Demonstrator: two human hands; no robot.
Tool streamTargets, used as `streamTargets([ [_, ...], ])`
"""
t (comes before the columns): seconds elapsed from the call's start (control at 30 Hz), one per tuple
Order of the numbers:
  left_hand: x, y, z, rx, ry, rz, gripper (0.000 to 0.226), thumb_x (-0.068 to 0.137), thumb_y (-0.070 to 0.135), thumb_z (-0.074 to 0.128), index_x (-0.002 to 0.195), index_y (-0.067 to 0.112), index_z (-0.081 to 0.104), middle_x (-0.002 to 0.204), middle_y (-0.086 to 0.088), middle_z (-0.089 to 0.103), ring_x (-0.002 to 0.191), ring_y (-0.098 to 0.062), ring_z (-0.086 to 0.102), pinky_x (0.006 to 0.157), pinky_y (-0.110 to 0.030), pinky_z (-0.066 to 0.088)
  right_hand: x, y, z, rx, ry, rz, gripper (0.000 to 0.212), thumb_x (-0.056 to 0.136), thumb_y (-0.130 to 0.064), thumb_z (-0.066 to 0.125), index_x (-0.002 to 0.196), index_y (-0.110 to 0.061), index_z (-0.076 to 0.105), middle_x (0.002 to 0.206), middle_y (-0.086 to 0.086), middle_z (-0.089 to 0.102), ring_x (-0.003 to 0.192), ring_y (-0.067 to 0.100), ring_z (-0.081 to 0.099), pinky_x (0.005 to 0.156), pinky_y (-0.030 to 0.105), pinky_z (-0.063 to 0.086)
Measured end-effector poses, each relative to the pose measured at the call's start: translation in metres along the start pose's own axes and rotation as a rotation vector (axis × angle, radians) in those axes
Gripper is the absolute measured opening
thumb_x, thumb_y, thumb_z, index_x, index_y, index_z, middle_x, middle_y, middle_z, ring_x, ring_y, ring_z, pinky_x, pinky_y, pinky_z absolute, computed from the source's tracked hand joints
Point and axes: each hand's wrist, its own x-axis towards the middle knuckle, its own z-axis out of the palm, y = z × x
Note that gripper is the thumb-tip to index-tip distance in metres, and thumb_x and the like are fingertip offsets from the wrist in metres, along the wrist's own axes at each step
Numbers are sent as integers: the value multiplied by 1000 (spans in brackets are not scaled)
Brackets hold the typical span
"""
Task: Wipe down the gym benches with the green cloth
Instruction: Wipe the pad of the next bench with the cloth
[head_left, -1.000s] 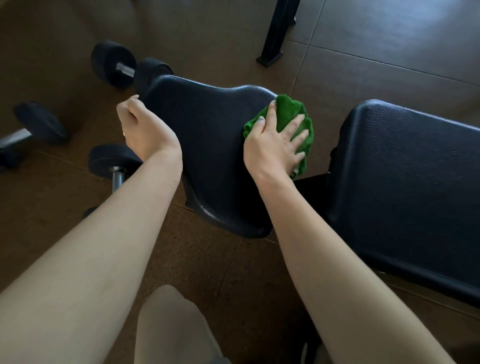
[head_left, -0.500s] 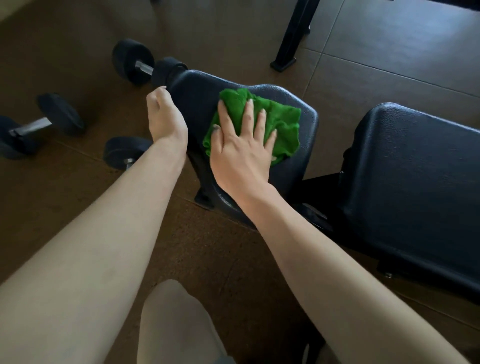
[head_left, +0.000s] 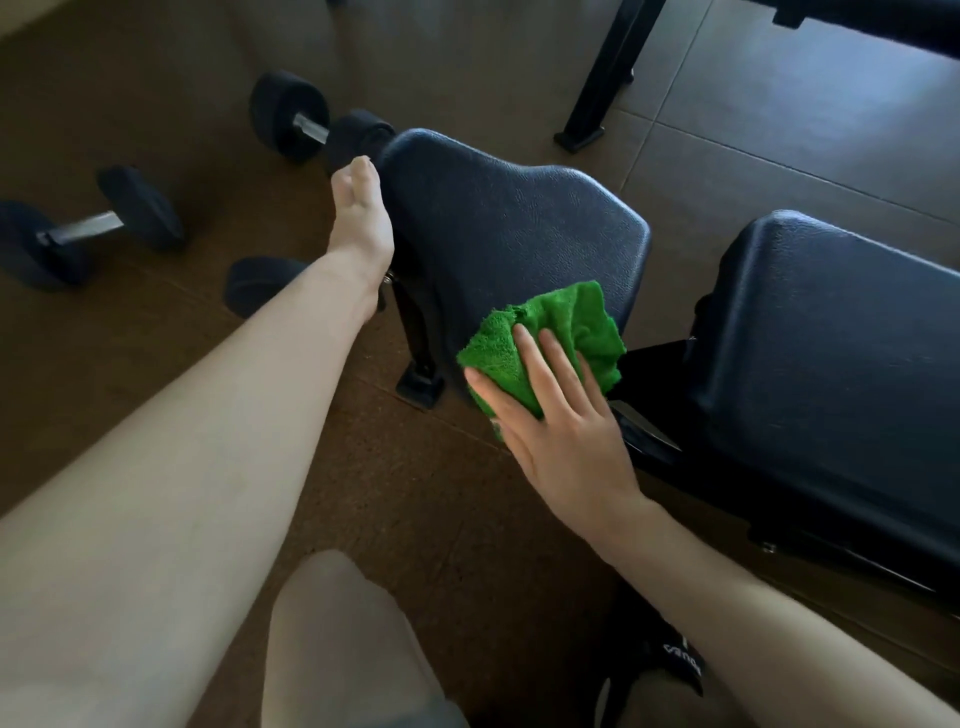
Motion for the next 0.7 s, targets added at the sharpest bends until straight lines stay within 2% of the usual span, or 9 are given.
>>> streamTargets([
  [0.13, 4, -4, 1, -11, 4, 2, 54, 110, 55, 17, 159, 33, 21, 161, 0, 35, 141, -23, 39, 115, -45, 36, 23, -5, -10, 74, -46, -24, 60, 109, -34, 45, 164, -36, 20, 171, 15, 16, 157, 40, 15, 120, 63, 28],
  [0.2, 3, -4, 0, -16, 22, 5, 53, 110, 53, 19, 158, 32, 25, 158, -1, 38, 139, -23, 42, 114, -45, 37, 59, -13, -12, 155, -18, 0, 54, 110, -38, 37, 162, -36, 26, 171, 12, 15, 158, 38, 12, 123, 63, 23],
  [0.3, 1, -2, -3, -36, 15, 17, 54, 107, 57, 22, 155, 33, 29, 151, -3, 47, 132, -25, 50, 114, -52, 41, 113, -25, -13, 225, 9, 91, 52, 107, -40, 31, 159, -39, 34, 172, 10, 17, 158, 37, 11, 124, 62, 17],
  [0.37, 0, -1, -3, -37, 5, 5, 54, 107, 57, 22, 155, 34, 28, 151, -2, 46, 133, -25, 49, 116, -52, 39, 110, -28, -10, 220, 16, 125, 53, 108, -38, 32, 160, -39, 31, 172, 9, 15, 159, 35, 10, 125, 60, 16],
  [0.43, -2, -1, -3, -23, 11, -4, 53, 109, 56, 20, 157, 35, 26, 156, 0, 40, 134, -21, 44, 118, -46, 35, 76, -31, -10, 224, 11, 139, 53, 109, -36, 35, 162, -37, 27, 172, 10, 13, 159, 33, 9, 126, 57, 16],
  [0.57, 0, -5, -1, -5, 25, 23, 50, 110, 54, 19, 155, 35, 27, 156, 3, 38, 132, -19, 42, 116, -43, 36, 27, -34, -10, 189, -62, 118, 57, 108, -33, 36, 163, -38, 21, 173, 10, 7, 160, 34, 6, 125, 58, 19],
  [0.7, -3, -4, 2, -20, 65, 45, 52, 109, 56, 21, 155, 34, 31, 157, 1, 41, 126, -16, 43, 112, -37, 36, 65, -24, -11, 269, -33, 95, 54, 108, -37, 35, 161, -38, 29, 172, 9, 15, 159, 34, 10, 124, 59, 21],
])
